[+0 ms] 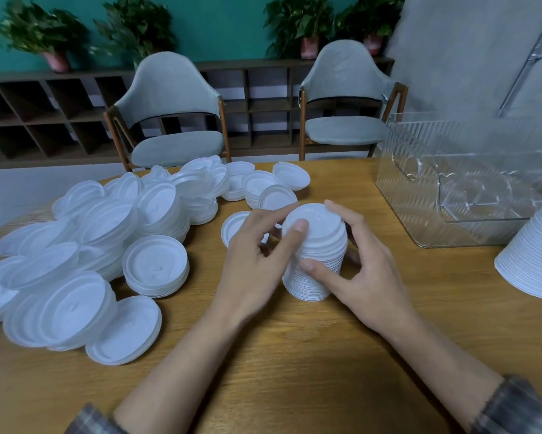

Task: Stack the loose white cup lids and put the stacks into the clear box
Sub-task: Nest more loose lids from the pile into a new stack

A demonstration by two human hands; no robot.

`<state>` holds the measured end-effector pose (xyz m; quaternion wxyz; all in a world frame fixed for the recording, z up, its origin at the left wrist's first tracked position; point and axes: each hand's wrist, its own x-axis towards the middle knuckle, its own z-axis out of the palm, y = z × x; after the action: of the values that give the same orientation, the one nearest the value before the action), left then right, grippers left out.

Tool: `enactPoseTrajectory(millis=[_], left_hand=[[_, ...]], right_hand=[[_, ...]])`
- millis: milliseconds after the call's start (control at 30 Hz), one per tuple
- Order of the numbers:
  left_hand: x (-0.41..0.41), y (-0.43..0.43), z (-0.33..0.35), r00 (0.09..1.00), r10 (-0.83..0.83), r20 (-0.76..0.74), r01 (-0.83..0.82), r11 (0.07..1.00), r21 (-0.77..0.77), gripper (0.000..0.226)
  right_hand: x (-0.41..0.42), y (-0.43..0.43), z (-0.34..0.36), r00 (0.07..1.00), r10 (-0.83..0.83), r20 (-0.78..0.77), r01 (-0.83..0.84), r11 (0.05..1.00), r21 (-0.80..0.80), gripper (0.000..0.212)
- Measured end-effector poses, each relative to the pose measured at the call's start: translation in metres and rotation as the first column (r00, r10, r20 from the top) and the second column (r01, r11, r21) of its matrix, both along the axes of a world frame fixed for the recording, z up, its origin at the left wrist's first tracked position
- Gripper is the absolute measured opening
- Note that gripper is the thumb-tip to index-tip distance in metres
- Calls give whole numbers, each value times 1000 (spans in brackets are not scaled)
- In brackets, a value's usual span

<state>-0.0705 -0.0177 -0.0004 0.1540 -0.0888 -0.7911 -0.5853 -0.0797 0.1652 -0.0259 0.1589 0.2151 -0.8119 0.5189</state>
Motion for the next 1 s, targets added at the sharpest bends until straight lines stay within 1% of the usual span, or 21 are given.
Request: enactPoseTrajectory(millis=[67, 133, 300, 467, 633, 733, 867, 1000], left_hand=[[1, 1, -2, 1000, 7, -1, -7, 999, -50, 52], [2, 1, -2, 1000, 7, 1, -7, 999, -50, 56], [3, -1, -1, 1000, -12, 20, 12, 1000, -23, 58], [4, -1, 0, 998, -33, 50, 32, 999, 10, 52], [4, -2, 0, 996, -57, 66, 56, 998, 13, 53], [2, -4, -1, 995, -80, 64, 79, 997, 18, 52], [0, -5, -3, 990, -125, 61, 124, 992, 18, 55], [-1, -5, -6, 991, -128, 45, 128, 992, 17, 54]], right_hand=[[0, 0, 0, 1000, 1, 10, 0, 1000, -18, 76], [0, 1, 0, 1000, 3, 17, -2, 1000, -22, 77], [0, 2, -1, 1000, 6, 21, -5, 1000, -31, 77], [0, 3, 0, 999, 21, 36, -19, 999, -50, 78], [1, 2, 3, 1000, 5, 5, -5, 1000, 17, 74], [2, 2, 2, 1000, 12, 13, -13, 998, 57, 77], [1, 0, 0, 998, 20, 52, -25, 994, 110, 88], [0, 0, -2, 999, 16, 37, -20, 994, 109, 89]])
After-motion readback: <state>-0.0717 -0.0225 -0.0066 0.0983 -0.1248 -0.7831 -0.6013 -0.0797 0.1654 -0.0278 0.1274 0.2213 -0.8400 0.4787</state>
